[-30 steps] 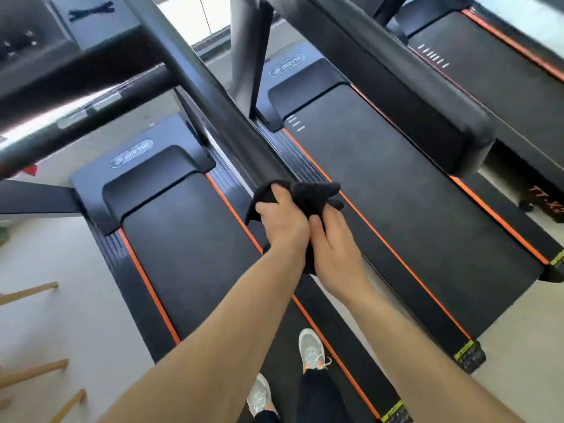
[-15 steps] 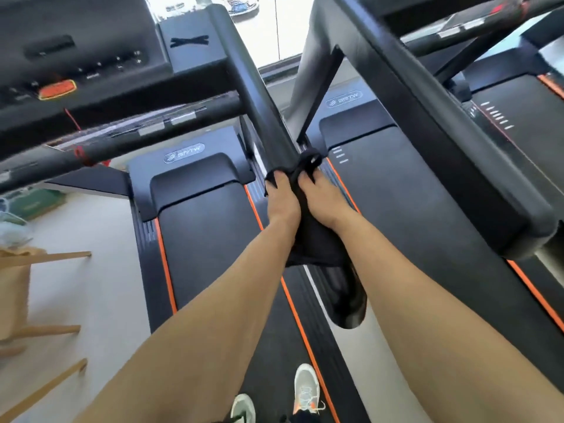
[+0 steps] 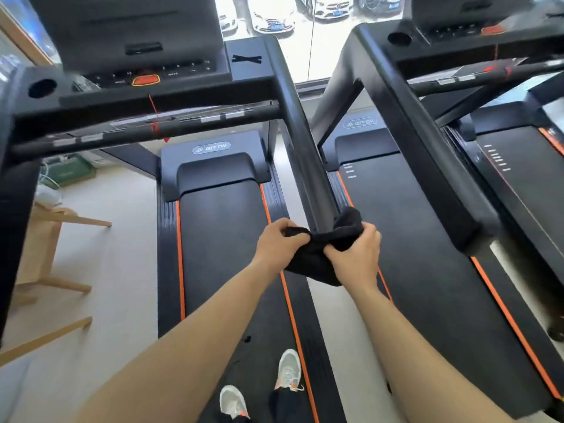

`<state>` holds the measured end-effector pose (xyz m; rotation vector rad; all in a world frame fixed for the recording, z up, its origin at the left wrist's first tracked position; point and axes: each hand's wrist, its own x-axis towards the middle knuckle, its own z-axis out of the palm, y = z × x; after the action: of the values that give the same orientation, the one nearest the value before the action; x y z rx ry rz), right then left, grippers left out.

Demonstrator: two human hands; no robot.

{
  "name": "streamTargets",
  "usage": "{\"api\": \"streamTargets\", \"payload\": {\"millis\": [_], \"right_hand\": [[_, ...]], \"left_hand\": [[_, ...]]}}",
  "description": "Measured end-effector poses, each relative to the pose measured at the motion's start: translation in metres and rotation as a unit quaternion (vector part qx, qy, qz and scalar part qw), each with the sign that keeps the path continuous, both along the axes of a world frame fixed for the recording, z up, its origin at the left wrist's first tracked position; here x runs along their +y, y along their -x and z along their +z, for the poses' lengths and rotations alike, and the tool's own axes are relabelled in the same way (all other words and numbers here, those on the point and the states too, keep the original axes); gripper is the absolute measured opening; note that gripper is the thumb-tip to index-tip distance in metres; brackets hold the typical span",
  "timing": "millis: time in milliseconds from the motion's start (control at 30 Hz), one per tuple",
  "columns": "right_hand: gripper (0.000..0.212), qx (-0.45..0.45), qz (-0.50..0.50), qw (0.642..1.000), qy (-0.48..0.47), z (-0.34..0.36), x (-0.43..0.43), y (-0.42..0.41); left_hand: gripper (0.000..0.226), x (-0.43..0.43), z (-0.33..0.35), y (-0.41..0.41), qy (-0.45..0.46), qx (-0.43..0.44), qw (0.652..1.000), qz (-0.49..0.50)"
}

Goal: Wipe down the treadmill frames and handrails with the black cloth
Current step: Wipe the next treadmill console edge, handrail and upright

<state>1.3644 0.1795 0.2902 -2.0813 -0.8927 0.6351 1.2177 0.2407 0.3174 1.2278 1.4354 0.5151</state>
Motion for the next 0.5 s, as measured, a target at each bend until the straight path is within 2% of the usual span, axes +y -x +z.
{"api": "streamTargets", "payload": {"millis": [67, 133, 167, 267, 367, 500], "right_hand": [[0.085, -0.033, 0.03, 0.999, -0.022, 0.013, -0.01, 0.012], [0.094, -0.082, 0.108, 0.991, -0.02, 0.021, -0.016, 0.025], [0.085, -0.101, 0.154, 0.983, -0.026, 0.026, -0.017, 0.033], [0.034, -0.095, 0.291, 0.951, -0.045, 0.044, -0.015, 0.063], [0.033, -0.015, 0.389, 0.921, 0.034, 0.061, -0.013, 0.106], [0.015, -0.007, 0.447, 0.891, 0.076, 0.079, -0.015, 0.171]], "left_hand": [[0.014, -0.011, 0.016, 0.023, 0.0, -0.043, 0.998, -0.042], [0.019, -0.023, 0.029, 0.046, -0.012, -0.06, 0.995, -0.079], [0.02, -0.029, 0.036, 0.057, -0.027, -0.054, 0.995, -0.082], [0.02, -0.046, 0.05, 0.099, -0.075, -0.034, 0.996, -0.047], [0.019, -0.065, 0.059, 0.155, -0.108, 0.006, 0.994, -0.009], [0.029, -0.102, 0.07, 0.241, -0.097, 0.064, 0.993, 0.038]]}}
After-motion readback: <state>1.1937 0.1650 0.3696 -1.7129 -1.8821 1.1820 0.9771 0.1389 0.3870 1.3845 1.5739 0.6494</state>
